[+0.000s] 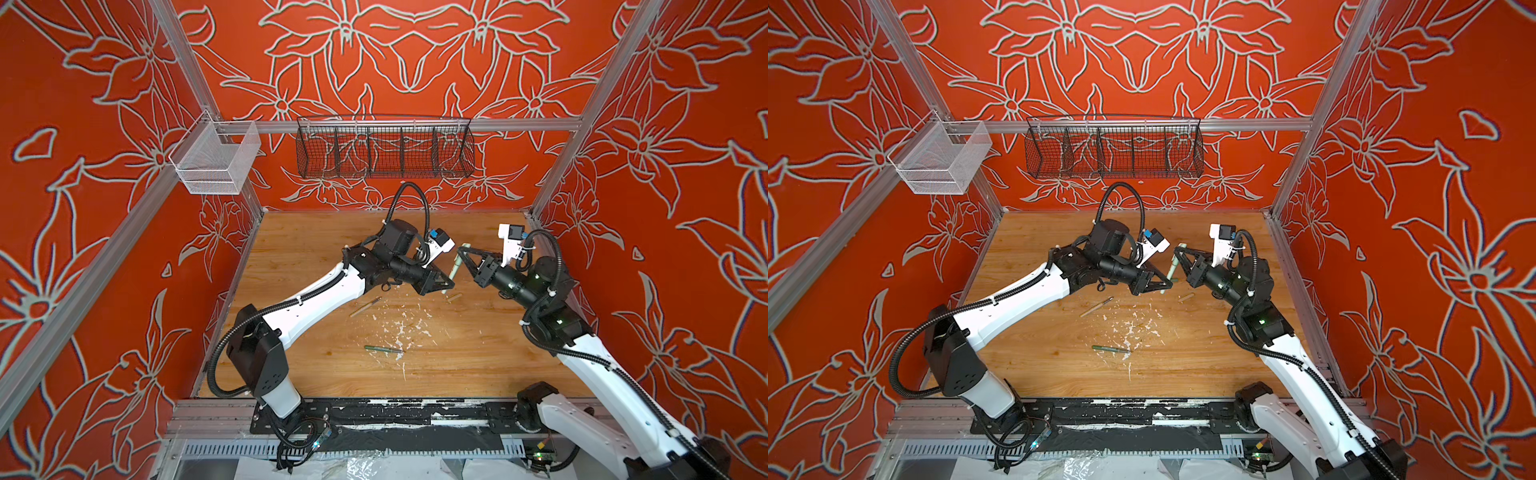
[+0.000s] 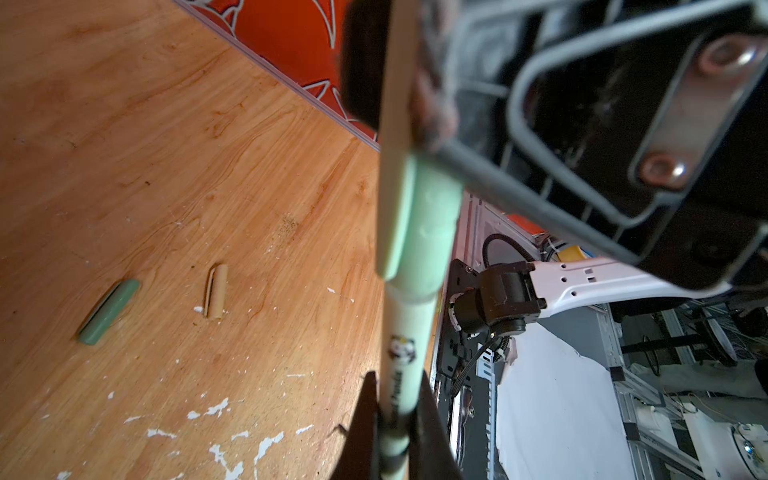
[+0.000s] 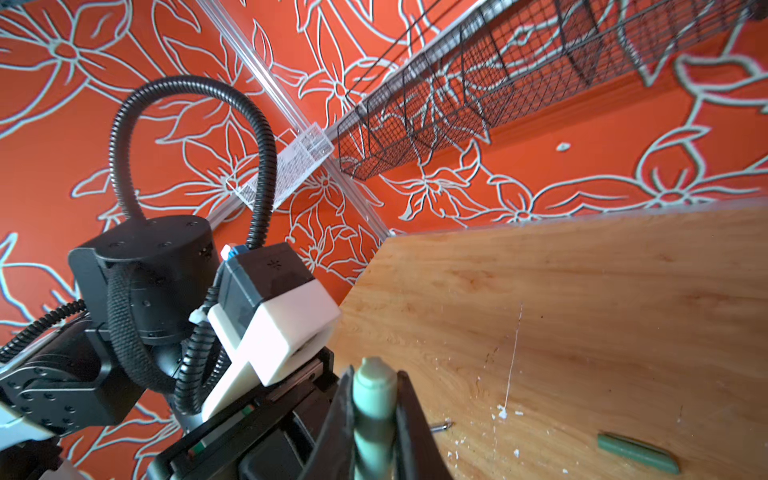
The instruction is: Insert the pens into the pen caps
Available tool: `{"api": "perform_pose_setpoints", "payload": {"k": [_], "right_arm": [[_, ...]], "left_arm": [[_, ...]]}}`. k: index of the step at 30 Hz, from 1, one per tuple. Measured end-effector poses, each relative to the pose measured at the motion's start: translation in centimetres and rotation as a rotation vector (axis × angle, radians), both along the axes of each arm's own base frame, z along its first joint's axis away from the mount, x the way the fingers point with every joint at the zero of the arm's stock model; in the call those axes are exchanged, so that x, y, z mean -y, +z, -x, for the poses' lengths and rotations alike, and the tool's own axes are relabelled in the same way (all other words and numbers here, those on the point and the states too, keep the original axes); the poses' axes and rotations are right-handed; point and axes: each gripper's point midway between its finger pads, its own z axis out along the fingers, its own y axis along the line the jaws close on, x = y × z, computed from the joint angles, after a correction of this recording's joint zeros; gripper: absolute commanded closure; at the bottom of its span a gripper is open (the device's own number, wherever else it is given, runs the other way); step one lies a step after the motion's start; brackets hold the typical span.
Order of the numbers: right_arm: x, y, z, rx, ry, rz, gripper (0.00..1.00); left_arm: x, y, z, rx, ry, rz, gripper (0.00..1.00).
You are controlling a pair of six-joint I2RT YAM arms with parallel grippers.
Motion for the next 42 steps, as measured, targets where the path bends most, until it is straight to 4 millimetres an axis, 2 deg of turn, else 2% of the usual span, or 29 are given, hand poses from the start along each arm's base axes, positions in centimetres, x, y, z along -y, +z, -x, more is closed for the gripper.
{"api": "perform_pose_setpoints", "payload": {"k": [10,31,42], "right_arm": [[0.8,-0.2,0.0,0.011,-0.047,-0.056,1.0],[1.1,-0.9,-0.3,0.011,-0.072,-0.149,1.0],[1.2,-0.3,-0.8,0.034,-0.118,-0.185,1.0]], "left_arm": [[0.5,0.2,0.0,-0.032,-0.017,0.02,1.0],[0.4,0.6,-0.2,-0.071,-0.007,0.034,1.0],[0.7,1.3,-0.6,-0.083,-0.003,0.049,1.0]]}}
